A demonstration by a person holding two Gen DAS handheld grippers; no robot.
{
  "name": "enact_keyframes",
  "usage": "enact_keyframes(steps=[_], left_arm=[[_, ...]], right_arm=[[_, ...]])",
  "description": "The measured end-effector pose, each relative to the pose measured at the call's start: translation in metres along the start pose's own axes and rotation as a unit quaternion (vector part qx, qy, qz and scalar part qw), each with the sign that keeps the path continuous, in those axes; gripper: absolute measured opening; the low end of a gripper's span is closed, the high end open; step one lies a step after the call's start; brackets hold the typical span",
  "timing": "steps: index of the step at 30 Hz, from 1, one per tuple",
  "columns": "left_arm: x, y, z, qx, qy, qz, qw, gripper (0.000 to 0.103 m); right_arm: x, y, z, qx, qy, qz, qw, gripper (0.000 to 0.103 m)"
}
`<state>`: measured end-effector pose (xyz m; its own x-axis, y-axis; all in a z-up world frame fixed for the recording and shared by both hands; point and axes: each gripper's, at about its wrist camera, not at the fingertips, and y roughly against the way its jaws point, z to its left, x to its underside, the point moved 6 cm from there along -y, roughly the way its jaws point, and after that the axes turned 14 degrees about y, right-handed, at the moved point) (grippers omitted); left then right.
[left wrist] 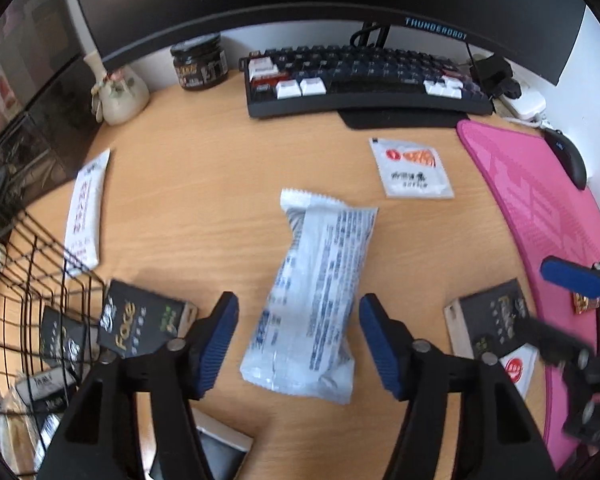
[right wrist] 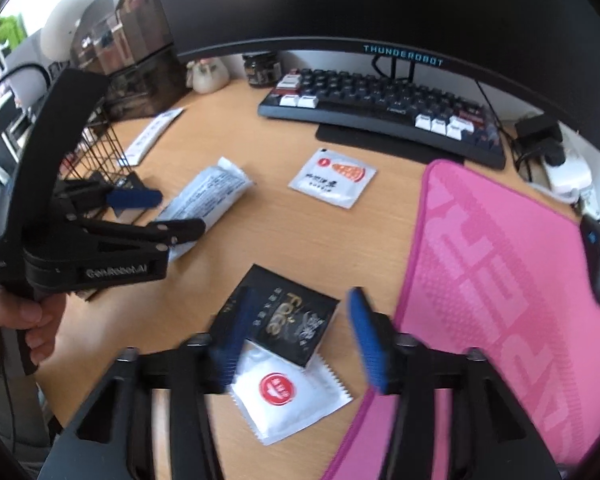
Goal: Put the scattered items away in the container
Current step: 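Grasp a Face tissue pack with the right gripper while the left reaches the white bread bag, then grasp the white bagged bread with the left gripper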
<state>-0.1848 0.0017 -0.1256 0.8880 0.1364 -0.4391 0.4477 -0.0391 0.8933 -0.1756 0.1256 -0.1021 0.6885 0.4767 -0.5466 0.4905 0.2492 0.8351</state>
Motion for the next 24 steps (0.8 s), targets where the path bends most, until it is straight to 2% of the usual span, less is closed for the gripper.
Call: enact_keyframes(steps=[5,9,10,12,15,24], left_arm=[[-0.008,-0.016,-0.007,0.002,-0.009,0.011,0.9999,0.072],[-0.007,-0.022,-0.010,0.014,-0.003,0.013,0.9998,0.071],[-0.006,-0.022,-0.009,0.014,-0.003,0.011,0.9998,0.070],[-0.005,-0.018,-0.006,0.015,-0.001,0.007,0.9999,0.054],[-0.001,-0.013,0.001,0.023,0.010,0.011,0.9996,0.048],[0.021,0.001,0.020,0.019,0.021,0.015,0.9995,0.047]], right_arm=[[0.000,0.001,0.002,-0.014,0.018,0.000,1.000,0.067],[-0.001,-0.011,0.002,-0.026,0.042,0.010,0.999,0.068],[-0.003,-0.013,0.003,-0.031,0.048,0.006,0.998,0.068],[-0.008,-0.017,0.005,-0.042,0.062,0.001,0.997,0.068],[-0.012,-0.023,0.010,-0.049,0.080,0.004,0.996,0.068],[-0.003,-0.025,0.026,-0.065,0.095,0.009,0.993,0.068]])
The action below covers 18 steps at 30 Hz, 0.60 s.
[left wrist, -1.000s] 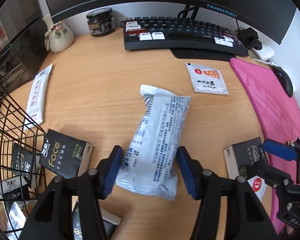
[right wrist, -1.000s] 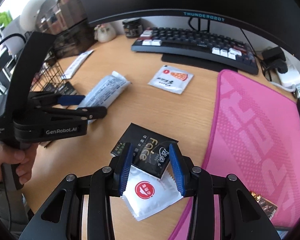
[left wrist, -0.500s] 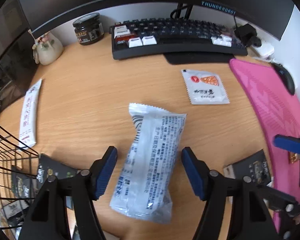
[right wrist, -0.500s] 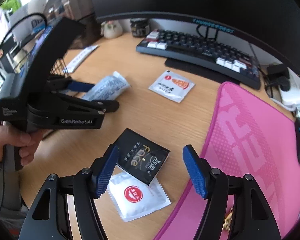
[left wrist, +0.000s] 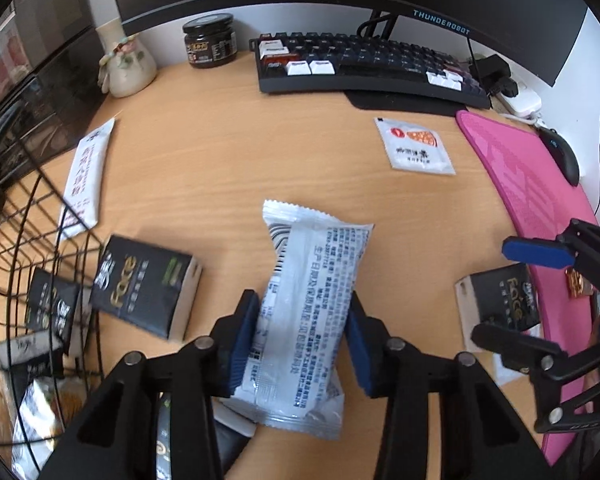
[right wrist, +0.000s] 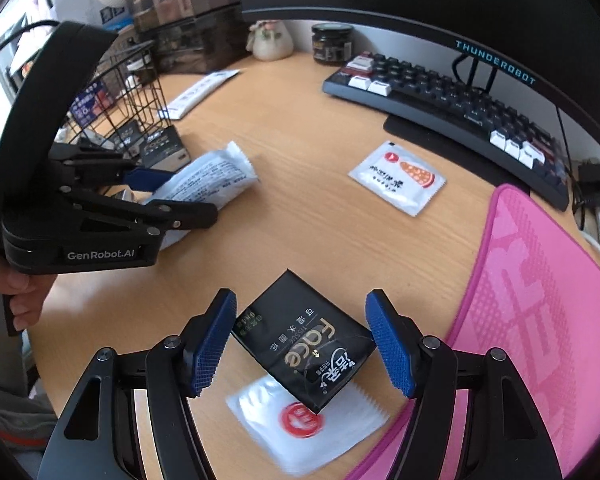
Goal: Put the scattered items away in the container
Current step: 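Grasp the white bagged bread with the left gripper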
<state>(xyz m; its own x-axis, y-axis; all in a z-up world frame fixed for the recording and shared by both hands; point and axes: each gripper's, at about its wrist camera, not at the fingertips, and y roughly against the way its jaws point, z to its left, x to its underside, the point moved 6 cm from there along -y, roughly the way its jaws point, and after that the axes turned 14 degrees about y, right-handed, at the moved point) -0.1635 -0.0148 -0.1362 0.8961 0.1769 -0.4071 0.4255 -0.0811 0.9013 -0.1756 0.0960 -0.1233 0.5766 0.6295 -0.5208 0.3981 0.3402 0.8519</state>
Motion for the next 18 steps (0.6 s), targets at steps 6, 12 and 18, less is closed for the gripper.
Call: enact_keyframes(steps=[6,12,18], left_arm=[[0.008,0.004,0.000,0.005,0.001,0.001,1.0000,0.047],[0.014,0.009,-0.008,0.013,-0.009,0.000,0.9999,0.047],[0.018,0.009,-0.013,0.013,-0.014,0.004,0.9998,0.047]], right_arm=[[0.021,0.018,0.014,0.007,-0.009,0.009,1.000,0.068],[0.042,0.034,0.023,0.014,-0.012,0.023,1.000,0.068],[0.048,0.041,0.023,0.015,0.005,0.027,1.000,0.068]])
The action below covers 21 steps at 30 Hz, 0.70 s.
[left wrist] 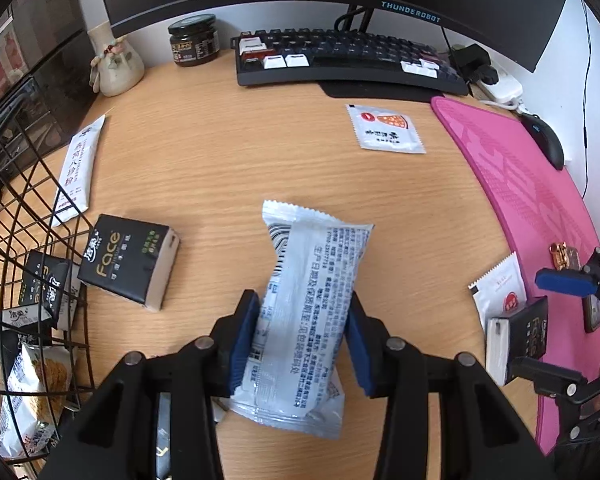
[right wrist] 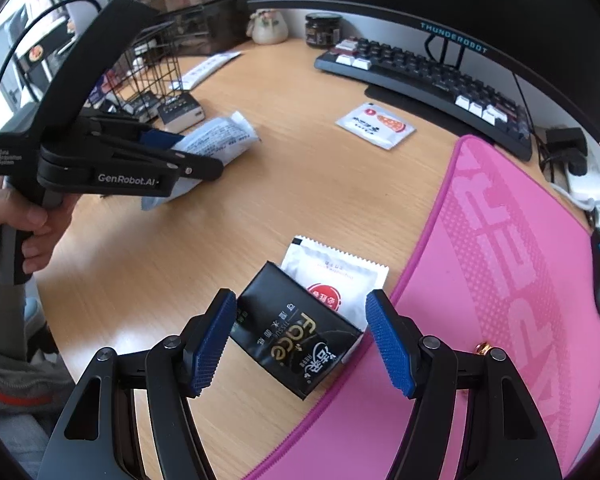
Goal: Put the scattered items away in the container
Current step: 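Grasp the white bagged bread with the left gripper, then carry the bread bag and tissue pack into the wire basket and release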
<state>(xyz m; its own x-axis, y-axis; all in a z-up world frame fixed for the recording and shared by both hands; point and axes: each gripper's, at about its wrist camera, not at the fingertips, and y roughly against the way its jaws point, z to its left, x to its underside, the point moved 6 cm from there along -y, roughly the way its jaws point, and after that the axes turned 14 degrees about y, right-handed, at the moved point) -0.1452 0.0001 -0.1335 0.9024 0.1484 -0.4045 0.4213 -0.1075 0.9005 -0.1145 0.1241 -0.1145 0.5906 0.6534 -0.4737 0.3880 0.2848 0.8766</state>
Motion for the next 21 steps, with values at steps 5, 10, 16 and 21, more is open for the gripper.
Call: enact_keyframes(steps=[5,10,16,21], left_arm=[[-0.001,0.000,-0.001,-0.003,-0.001,0.000,1.0000,0.047],[-0.002,-0.001,-0.003,-0.003,-0.004,0.002,1.0000,0.047],[-0.002,-0.003,-0.006,-0.005,-0.006,0.004,1.0000,0.047],[-0.003,-0.002,-0.004,-0.006,-0.003,0.003,1.0000,0.047]], right_arm=[[0.007,0.003,0.008,-0.004,0.051,0.009,0.999,0.068],[0.011,-0.001,0.013,-0.007,0.081,0.018,0.996,0.068],[0.006,-0.014,0.020,-0.013,0.088,0.025,0.996,0.068],[-0.004,-0.016,0.023,-0.008,0.068,0.009,0.998,0.051]])
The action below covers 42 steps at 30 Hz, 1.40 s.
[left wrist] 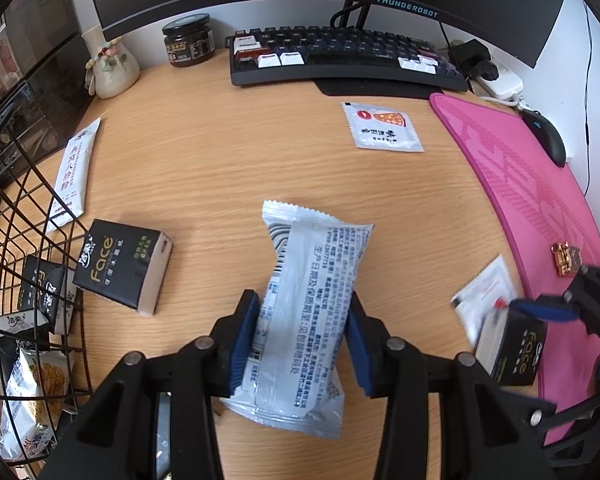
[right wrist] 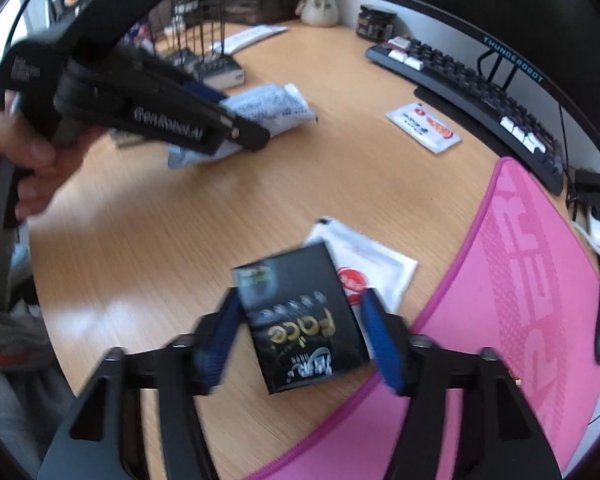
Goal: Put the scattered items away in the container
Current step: 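Carry the bread bag and tissue pack into the wire basket and release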
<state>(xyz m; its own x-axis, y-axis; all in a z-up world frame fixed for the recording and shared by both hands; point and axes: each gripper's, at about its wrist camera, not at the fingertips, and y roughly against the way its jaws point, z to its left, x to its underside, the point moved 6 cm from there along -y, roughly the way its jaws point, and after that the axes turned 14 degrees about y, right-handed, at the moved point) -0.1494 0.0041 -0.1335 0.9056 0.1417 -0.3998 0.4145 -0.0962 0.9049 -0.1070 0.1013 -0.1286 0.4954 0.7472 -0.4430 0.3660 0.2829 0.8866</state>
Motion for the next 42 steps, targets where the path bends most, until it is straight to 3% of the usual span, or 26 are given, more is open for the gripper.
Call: enact_keyframes(steps=[5,10,20,33,34,35,36,42], left_arm=[[0.002,0.001,0.001,0.001,0.002,0.001,1.0000,0.047],[0.004,0.002,0.004,0.004,0.009,-0.001,1.0000,0.047],[-0.005,0.005,0.003,-0.006,0.010,-0.014,0.9998,0.048],[-0.009,-0.009,0.005,-0.013,0.016,-0.017,0.9996,0.053],[-0.009,-0.009,0.005,-0.014,0.014,-0.019,0.9996,0.050],[-0.008,-0.008,0.006,-0.016,0.013,-0.021,0.9996,0.040],[-0.008,-0.007,0.006,-0.017,0.013,-0.022,0.9995,0.040],[-0.008,0.002,0.005,-0.007,0.015,-0.032,0.9994,0.038]], right_arm=[[-0.004,-0.002,-0.007,0.005,-0.045,-0.007,0.999,0.050],[-0.003,-0.001,-0.024,0.023,-0.147,-0.025,0.988,0.050],[-0.005,0.000,-0.035,0.064,-0.207,-0.026,0.976,0.056],[-0.006,-0.010,-0.035,0.072,-0.215,-0.015,0.974,0.056],[-0.006,-0.010,-0.035,0.073,-0.211,-0.017,0.974,0.056],[-0.007,-0.011,-0.034,0.075,-0.206,-0.017,0.976,0.055],[-0.008,-0.012,-0.033,0.076,-0.201,-0.017,0.976,0.049],[-0.010,-0.007,-0.032,0.076,-0.199,-0.028,0.977,0.048]])
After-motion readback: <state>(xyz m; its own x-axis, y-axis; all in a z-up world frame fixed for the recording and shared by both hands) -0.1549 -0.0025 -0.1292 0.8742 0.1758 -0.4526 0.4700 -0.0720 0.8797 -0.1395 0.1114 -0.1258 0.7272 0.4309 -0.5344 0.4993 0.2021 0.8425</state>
